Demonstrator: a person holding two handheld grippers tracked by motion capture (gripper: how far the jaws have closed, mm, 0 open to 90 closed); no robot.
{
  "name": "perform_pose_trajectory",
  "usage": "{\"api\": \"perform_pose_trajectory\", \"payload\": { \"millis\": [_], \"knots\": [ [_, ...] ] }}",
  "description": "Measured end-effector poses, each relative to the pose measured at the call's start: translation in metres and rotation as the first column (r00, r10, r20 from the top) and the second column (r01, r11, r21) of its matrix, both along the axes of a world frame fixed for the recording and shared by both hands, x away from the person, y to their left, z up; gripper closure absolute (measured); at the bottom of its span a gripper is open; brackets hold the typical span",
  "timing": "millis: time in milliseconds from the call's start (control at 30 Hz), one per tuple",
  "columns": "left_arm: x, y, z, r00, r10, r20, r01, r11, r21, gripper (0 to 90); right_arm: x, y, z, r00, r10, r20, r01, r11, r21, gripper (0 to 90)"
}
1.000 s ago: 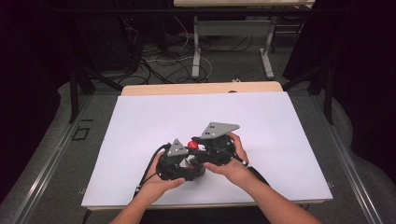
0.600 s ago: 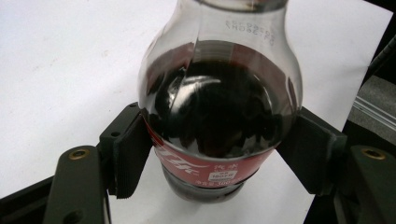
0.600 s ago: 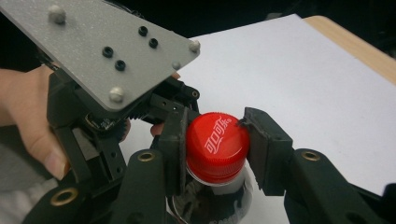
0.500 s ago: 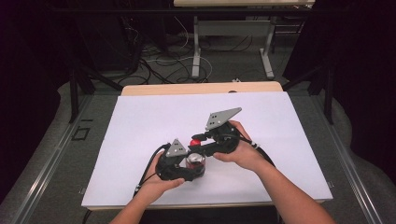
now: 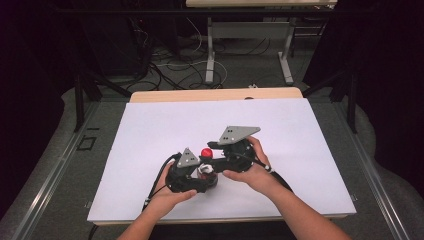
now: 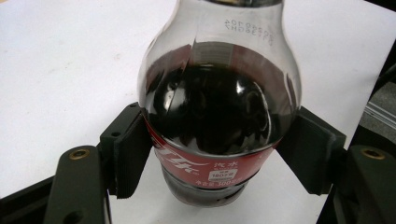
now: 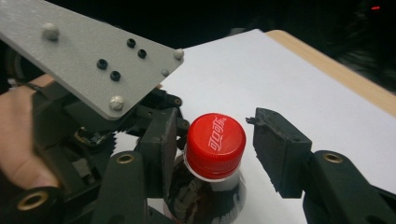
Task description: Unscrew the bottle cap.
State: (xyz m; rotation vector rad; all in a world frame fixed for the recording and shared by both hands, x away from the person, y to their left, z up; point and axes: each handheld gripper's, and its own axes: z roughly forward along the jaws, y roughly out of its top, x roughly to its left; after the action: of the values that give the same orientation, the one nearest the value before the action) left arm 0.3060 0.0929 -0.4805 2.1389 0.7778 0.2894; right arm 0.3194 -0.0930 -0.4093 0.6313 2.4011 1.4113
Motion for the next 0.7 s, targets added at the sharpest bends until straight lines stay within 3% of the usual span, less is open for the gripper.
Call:
{"api": "perform_pose_trajectory", "payload": {
  "millis": [67, 133, 333, 500, 700],
  "knots": [
    [0.000, 0.000, 0.000, 1.0000, -0.004, 0.001, 0.004, 1.0000, -0.003, 30.9, -0.004, 0.003, -0.001, 0.9999, -0.011, -0.008, 0.011, 1.000, 0.004, 49.7],
    [-0.001, -0.001, 0.000, 1.0000, -0.005, 0.001, 0.005, 1.0000, -0.005, 30.9, -0.007, 0.007, -0.002, 0.9993, -0.032, 0.021, 0.032, 0.999, 0.004, 50.5],
    [-0.002, -0.002, 0.001, 0.9999, -0.010, -0.006, 0.010, 0.9999, -0.007, 30.9, -0.006, 0.012, -0.005, 0.9968, -0.073, 0.032, 0.073, 0.997, -0.012, 57.8],
    [-0.003, -0.003, 0.001, 0.9999, -0.005, -0.012, 0.005, 0.9999, -0.011, 30.9, -0.001, 0.011, -0.005, 0.9990, -0.044, 0.002, 0.044, 0.999, -0.004, 59.3],
    [-0.003, -0.002, 0.000, 0.9997, -0.022, -0.008, 0.022, 0.9997, -0.009, 30.9, 0.006, 0.009, -0.005, 0.9995, 0.030, -0.004, -0.030, 1.000, -0.004, 60.6]
  ]
}}
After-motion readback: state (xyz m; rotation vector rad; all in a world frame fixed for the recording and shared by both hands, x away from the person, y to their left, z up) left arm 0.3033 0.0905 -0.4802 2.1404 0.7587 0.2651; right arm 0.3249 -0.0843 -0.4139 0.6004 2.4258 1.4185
